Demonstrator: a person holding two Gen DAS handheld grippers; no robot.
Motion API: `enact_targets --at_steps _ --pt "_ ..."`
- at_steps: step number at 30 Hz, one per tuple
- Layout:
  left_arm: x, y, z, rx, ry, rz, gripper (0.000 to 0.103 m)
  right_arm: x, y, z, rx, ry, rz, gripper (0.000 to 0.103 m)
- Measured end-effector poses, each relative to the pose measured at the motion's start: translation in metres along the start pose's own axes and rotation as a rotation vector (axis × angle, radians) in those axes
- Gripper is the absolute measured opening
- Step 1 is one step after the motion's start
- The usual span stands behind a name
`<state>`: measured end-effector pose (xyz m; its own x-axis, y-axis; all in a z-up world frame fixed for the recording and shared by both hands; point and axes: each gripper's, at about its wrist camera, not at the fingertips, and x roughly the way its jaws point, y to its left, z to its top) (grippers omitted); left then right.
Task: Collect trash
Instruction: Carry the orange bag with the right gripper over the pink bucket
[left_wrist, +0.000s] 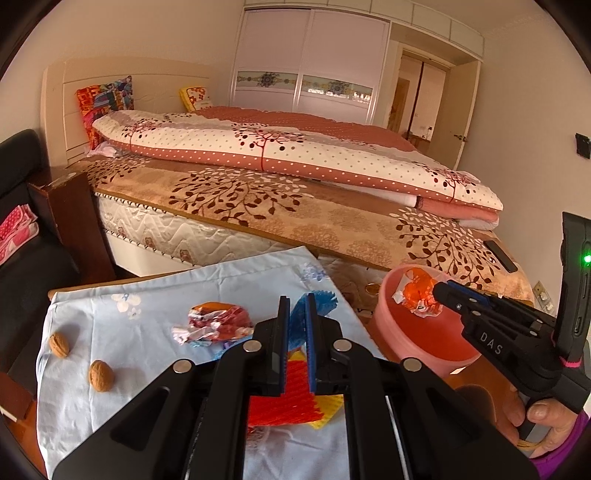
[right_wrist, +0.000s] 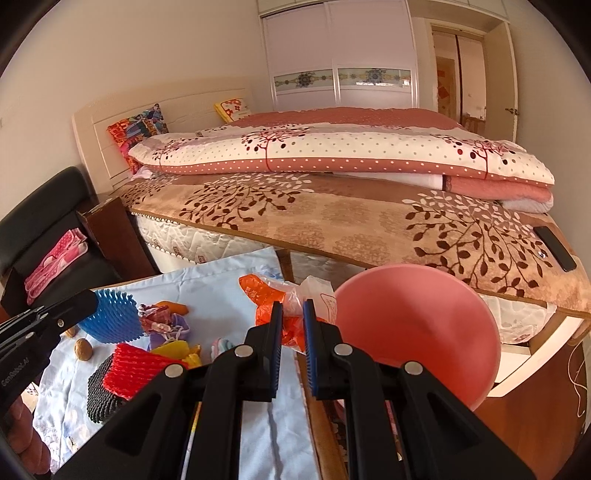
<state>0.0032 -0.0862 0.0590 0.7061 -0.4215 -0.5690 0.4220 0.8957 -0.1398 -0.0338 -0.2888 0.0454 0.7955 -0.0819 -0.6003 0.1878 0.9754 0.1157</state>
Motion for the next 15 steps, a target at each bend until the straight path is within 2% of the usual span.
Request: enact_targets --at_steps 15 --pt "0.022 -0.062 0.011 0.088 0.005 -0.08 0.008 -0.001 -0.053 -0.009 0.077 0.009 -0.071 0.011"
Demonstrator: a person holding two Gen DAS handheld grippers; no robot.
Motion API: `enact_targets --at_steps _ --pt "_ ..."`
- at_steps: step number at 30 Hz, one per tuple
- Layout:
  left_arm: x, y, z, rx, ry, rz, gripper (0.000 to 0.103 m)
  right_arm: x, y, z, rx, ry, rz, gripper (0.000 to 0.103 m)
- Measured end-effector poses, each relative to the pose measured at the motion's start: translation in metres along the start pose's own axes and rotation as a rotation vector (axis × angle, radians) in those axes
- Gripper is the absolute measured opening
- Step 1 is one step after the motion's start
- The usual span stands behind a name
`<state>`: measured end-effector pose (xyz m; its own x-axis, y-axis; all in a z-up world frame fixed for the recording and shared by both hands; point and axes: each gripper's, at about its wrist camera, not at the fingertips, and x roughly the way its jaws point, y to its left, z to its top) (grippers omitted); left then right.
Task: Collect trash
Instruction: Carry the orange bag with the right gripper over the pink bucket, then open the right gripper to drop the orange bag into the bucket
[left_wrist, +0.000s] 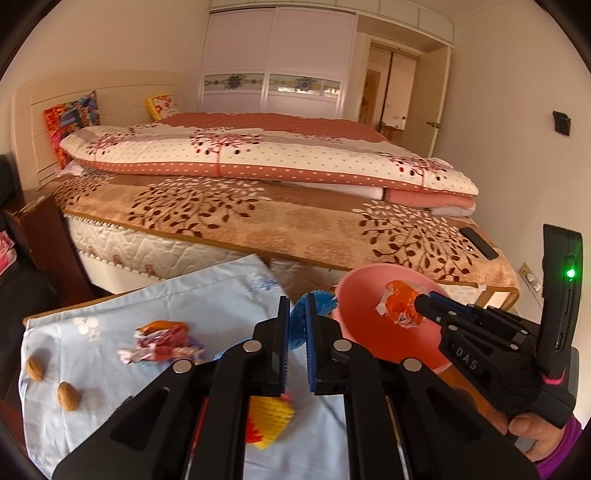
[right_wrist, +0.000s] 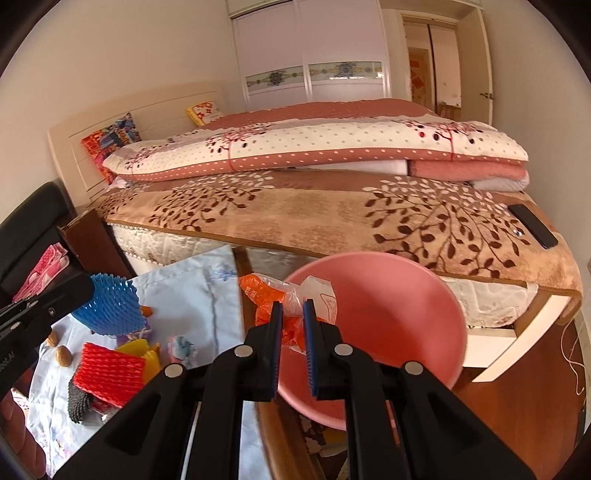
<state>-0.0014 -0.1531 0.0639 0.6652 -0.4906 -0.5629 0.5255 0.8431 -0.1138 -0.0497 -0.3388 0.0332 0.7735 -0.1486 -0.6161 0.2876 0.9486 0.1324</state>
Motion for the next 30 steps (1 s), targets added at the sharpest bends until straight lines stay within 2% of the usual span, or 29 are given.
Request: enact_targets --at_steps 13,20,26,28,29,30 --pt "0.045 -0.06 0.005 0.057 0.039 -0.134 0.008 0.018 -0.06 -0.015 0.072 0.061 -0.104 0.011" --pt "0.07 -0.078 0.004 0.052 0.075 -0.205 0.008 0.03 -0.073 -0.022 0.079 0.096 -0.123 0.011" --pt "0.09 -0.087 0.0 0.067 0.102 -0.229 0.009 0.04 -0.083 -0.025 0.097 0.118 -0.121 0.012" --pt "0.096 -0.087 0.0 0.062 0.118 -0.24 0.019 0.042 -0.086 -0.026 0.109 0.123 -0.117 0.014" --pt "0.098 -0.087 0.0 0.055 0.123 -0.243 0.033 0.042 -0.088 -0.026 0.113 0.126 -0.118 0.016" --pt "0.098 -0.087 -0.001 0.046 0.123 -0.242 0.039 0.043 -0.089 -0.027 0.117 0.127 -0.119 0.021"
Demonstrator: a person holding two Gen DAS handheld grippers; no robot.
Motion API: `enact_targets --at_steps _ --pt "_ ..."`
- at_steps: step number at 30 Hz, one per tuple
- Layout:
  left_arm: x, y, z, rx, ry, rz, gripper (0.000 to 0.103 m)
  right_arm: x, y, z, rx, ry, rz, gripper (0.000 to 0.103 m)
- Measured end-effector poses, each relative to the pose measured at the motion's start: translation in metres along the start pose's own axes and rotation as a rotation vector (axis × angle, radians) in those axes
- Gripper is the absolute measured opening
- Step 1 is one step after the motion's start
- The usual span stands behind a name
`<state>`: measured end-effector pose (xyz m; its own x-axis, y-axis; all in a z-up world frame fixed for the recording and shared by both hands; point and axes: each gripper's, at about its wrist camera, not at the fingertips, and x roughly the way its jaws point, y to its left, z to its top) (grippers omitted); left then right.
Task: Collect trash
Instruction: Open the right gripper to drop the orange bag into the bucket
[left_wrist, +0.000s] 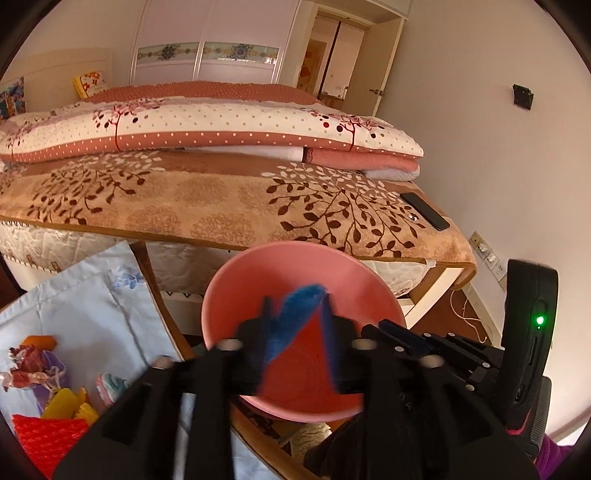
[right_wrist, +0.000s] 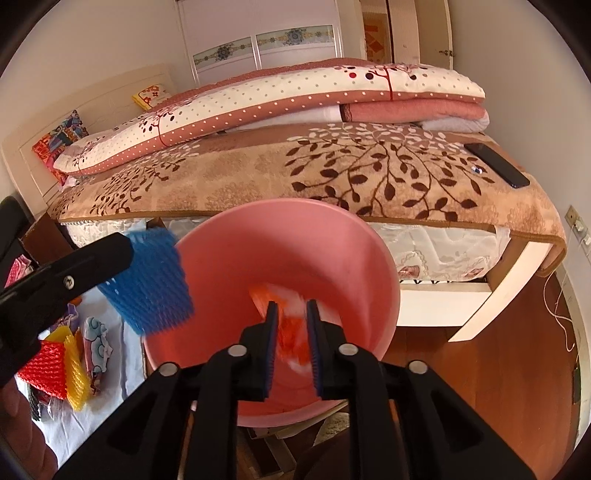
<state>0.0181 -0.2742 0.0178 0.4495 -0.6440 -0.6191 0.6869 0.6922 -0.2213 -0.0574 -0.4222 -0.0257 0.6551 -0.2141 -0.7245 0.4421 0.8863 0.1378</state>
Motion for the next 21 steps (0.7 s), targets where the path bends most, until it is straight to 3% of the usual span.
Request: enact_targets --at_steps 3,11,21 --pt "0.002 0.002 0.0 -0.018 -0.004 -0.001 0.041 0.001 -0.002 0.0 0.001 -0.004 -0.006 0.028" --pt "-0.001 0.006 0.0 -0.027 -0.009 0.015 0.041 -0.001 -0.001 0.0 0.0 -0.013 0.006 0.036" --pt "-0.026 0.018 -0.017 -0.054 -0.041 0.129 0.041 -0.028 0.02 -0.006 -0.049 -0.088 0.072 0.048"
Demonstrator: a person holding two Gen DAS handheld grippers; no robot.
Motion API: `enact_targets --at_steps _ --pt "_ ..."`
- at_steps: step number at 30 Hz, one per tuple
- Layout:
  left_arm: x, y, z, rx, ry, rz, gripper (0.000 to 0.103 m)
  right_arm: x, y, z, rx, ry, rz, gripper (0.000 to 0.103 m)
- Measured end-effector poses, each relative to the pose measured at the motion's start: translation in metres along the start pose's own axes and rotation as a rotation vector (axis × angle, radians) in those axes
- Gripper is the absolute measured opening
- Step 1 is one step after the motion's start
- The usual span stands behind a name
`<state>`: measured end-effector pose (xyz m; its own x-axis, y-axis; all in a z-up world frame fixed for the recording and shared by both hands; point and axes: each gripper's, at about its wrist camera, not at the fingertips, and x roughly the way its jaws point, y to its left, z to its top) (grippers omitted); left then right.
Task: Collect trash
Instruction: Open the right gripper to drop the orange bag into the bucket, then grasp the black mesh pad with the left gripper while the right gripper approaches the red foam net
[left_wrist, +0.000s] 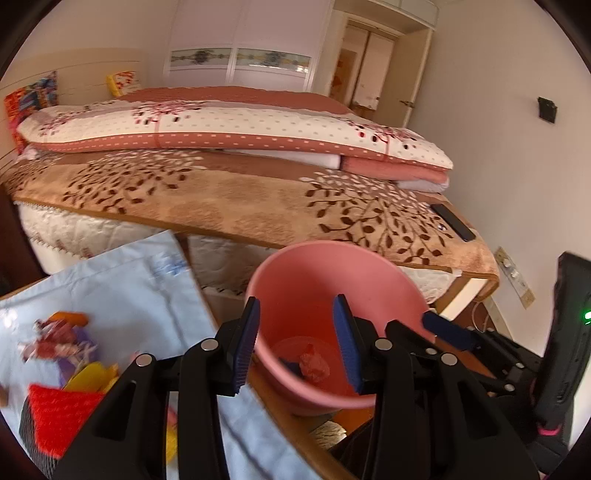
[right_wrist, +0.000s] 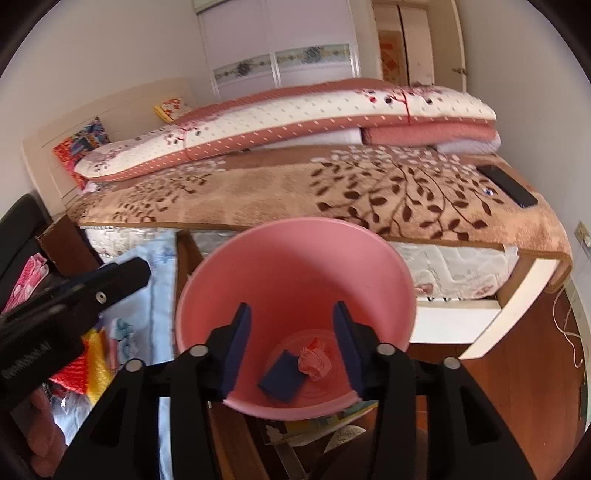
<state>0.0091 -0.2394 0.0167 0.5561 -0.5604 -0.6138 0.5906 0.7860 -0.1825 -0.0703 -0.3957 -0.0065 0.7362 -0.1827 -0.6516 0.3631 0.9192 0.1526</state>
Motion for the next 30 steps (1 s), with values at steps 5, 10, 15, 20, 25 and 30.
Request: enact_targets --at_steps 5,10,15,20,25,30 --pt "-0.021 0.018 -0.018 -0.024 -0.001 0.064 0.041 -0.014 0.024 -0.009 -0.033 -0.018 0.061 0.05" --pt "-0.048 0.042 -0.036 -0.06 -0.021 0.142 0.041 -0.021 0.05 -0.018 -0.08 -0.021 0.107 0.05" --pt "-0.078 0.069 -0.053 -0.119 -0.055 0.193 0.041 -0.027 0.074 -0.032 -0.112 -0.016 0.171 0.05" --pt "-0.1 0.091 -0.074 -0.197 -0.047 0.225 0.041 -0.035 0.1 -0.048 -0.156 -0.005 0.232 0.05" --pt "-0.115 0.098 -0.089 -0.226 -0.048 0.24 0.041 -0.04 0.118 -0.059 -0.199 0.01 0.265 0.05" --pt "-0.126 0.097 -0.101 -0.231 -0.043 0.255 0.041 -0.042 0.13 -0.071 -0.221 0.05 0.299 0.051"
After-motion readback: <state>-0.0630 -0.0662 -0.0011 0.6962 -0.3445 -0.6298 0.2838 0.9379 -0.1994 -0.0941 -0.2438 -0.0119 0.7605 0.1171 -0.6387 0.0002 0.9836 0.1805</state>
